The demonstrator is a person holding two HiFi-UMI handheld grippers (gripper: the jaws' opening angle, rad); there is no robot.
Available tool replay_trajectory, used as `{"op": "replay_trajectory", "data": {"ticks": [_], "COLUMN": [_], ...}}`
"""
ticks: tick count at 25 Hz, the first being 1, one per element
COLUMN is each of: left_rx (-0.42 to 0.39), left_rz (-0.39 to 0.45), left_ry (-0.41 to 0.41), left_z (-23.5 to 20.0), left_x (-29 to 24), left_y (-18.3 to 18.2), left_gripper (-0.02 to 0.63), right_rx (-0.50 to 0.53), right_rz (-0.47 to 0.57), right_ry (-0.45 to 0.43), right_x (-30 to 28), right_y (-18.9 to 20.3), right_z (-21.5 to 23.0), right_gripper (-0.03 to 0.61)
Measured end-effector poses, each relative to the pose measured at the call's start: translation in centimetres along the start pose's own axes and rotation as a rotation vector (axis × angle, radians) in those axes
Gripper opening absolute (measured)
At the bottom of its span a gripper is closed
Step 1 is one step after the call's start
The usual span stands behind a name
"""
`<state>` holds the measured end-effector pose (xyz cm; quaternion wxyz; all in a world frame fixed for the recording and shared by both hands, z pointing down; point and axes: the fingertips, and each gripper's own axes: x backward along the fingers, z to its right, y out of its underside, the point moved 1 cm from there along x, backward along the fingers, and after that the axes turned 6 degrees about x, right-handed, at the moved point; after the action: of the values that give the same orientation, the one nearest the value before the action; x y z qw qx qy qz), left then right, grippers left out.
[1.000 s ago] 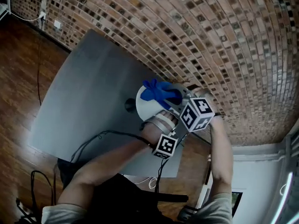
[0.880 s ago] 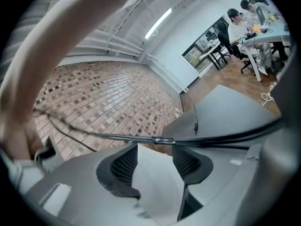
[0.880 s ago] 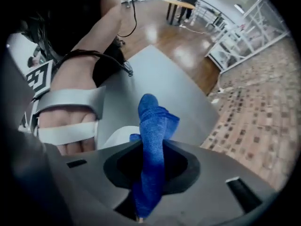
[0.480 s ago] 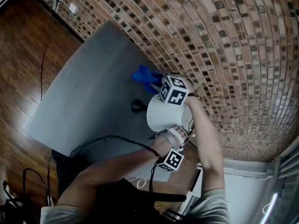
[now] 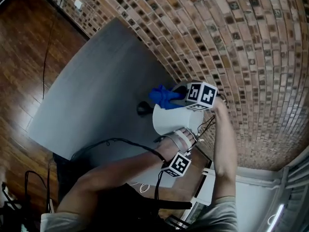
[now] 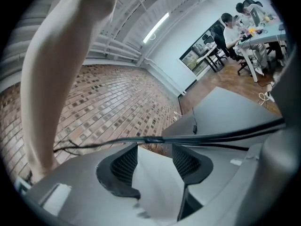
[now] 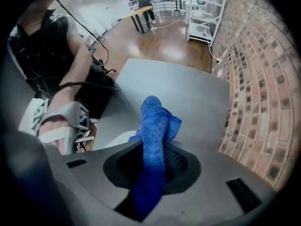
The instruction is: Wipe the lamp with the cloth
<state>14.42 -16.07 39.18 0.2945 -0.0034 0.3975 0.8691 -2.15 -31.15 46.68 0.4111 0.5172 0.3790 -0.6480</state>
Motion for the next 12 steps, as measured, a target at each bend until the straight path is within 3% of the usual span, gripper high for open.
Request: {"op": "replay_trajectory", "data": {"ticks": [3,5,7,9,12], "left_rx": [0.001,0.003,-0.003,0.006,0.057], "left_rz": [-0.001,0.002,0.002,-0.002,0.003], "left_ry": [-0.006,-0.002,-0.004,-0.020,-0.044], "left_z": [0.1,0.1,0.0,-0.6,-1.9], "left_x": [0.0,0.0,0.0,-0.2,-0.2], "left_y": [0.1,0.0,0.0,0.3,0.8], "left_gripper": [0.239,0.239,0.239,0.239,0.239], "right_rx": [0.025,0.119,0.200,0.246,0.308], "right_rz": [-0.117,-0.214,-0.171,-0.026,0.103], "right_ry": [0.143,0.258,0.292,0.203,-0.035], "right_x": [-5.4,-6.1,-3.6,1.0,6.2], "right_y": [0.5,0.7,-0.8,-3.8,-7.1], "right_z": [4.8,6.5,6.0,2.9,-4.2], "right_gripper": [0.091,0.091,0.091,0.091,0.091]}}
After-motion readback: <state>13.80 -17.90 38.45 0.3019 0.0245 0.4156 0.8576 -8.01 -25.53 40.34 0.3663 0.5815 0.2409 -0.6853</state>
